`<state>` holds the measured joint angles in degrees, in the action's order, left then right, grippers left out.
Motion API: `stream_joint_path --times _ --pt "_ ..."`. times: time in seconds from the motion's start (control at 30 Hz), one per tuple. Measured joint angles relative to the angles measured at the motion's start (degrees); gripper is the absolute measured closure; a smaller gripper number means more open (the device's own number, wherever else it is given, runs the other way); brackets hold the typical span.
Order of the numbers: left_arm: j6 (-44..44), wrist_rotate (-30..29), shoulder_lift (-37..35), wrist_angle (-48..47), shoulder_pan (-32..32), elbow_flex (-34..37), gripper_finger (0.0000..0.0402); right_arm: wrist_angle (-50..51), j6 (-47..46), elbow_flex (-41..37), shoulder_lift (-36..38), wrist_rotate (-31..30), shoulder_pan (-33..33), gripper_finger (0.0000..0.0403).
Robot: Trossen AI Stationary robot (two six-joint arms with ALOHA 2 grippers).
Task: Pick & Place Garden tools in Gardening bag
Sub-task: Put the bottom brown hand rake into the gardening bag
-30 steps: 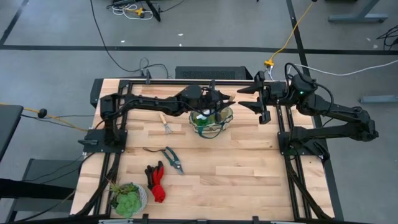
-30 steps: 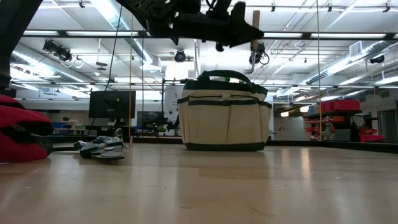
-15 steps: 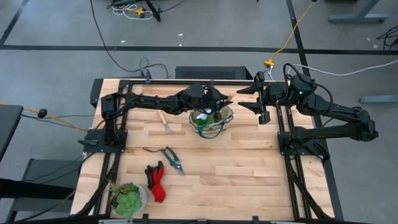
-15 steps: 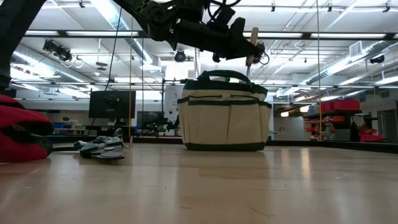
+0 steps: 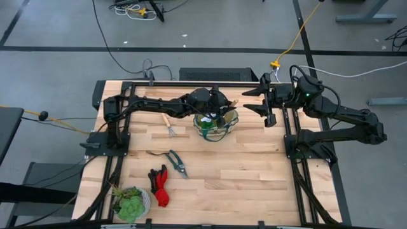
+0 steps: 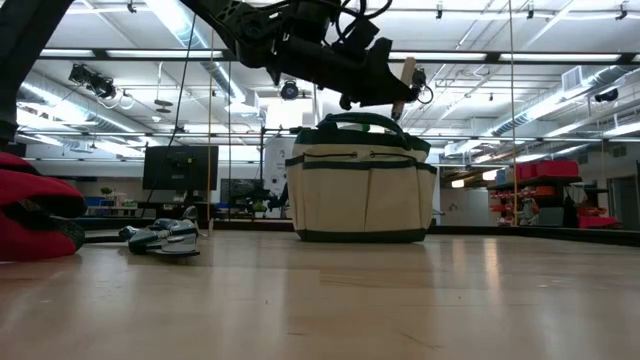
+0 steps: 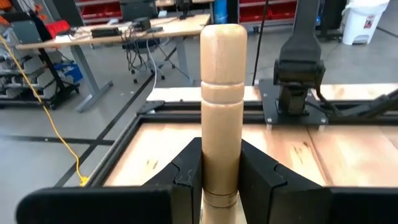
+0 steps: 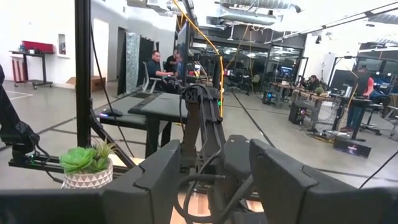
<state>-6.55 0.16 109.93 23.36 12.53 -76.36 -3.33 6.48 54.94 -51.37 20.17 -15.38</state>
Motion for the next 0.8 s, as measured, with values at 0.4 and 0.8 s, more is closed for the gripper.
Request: stream_joint_path --times 0.4,0.8 --pt "0.3 0.1 0.0 3.0 0.0 1.1 0.0324 -0.5 0.0 0.0 0.0 -0.1 0.0 0.0209" --pt "2.3 0.1 5.3 9.7 -0.2 1.0 0.032 -0.5 0.0 0.0 0.0 -0.1 0.0 0.0209"
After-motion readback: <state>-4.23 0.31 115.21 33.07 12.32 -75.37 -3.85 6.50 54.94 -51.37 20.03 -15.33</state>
